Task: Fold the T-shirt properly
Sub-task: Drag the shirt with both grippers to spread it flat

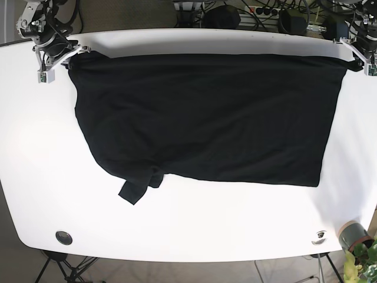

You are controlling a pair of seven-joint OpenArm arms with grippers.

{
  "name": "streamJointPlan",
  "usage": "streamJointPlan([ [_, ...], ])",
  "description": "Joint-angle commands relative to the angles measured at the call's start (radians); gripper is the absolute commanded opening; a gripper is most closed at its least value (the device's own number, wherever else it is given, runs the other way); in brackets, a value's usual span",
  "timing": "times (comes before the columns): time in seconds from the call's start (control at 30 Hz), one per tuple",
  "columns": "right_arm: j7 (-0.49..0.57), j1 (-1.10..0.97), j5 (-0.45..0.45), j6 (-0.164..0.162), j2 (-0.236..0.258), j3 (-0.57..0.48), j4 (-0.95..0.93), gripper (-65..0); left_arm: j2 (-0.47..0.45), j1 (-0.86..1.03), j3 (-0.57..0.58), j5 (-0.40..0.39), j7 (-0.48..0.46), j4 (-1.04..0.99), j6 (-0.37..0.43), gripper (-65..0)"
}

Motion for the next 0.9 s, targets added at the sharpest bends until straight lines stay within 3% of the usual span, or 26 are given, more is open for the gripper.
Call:
streamJointPlan([
  [0.0, 0.02, -0.004, -0.005, 0.001, 0.013, 0.006, 0.013, -62.9, -0.018, 0.005, -0.01, 0.003, -0.018, 0.017, 0.01, -65.0],
  [0.47, 0.02, -0.033, 0.0, 0.007, 0.018, 0.008, -0.019, -62.9, -0.018, 0.001, -0.045, -0.005, -0.018, 0.023, 0.01, -65.0],
  [0.5, 0.02, -0.039, 0.0, 0.024, 0.016, 0.008, -0.019, -62.9, -0.018, -0.004, -0.051, -0.005, -0.018, 0.023, 0.01, -65.0],
  [0.6, 0.02, -0.033, 0.0, 0.129, 0.013, 0.012, -0.019, -62.9, -0.014, -0.036, -0.057, -0.005, -0.018, 0.023, 0.01, -65.0],
  [0.67, 0.013, -0.016, 0.001, 0.179, -0.008, 0.011, -0.015, -62.9, -0.014, -0.041, -0.057, -0.004, -0.018, 0.023, 0.01, -65.0],
  [0.73, 0.012, -0.008, 0.001, 0.21, -0.038, 0.014, -0.013, -62.9, -0.014, -0.042, -0.057, -0.004, -0.018, 0.023, 0.01, -65.0],
  [0.87, 0.012, -0.013, 0.0, 0.256, -0.041, 0.008, -0.019, -62.9, -0.014, -0.044, -0.056, -0.004, -0.018, 0.023, 0.01, -65.0],
])
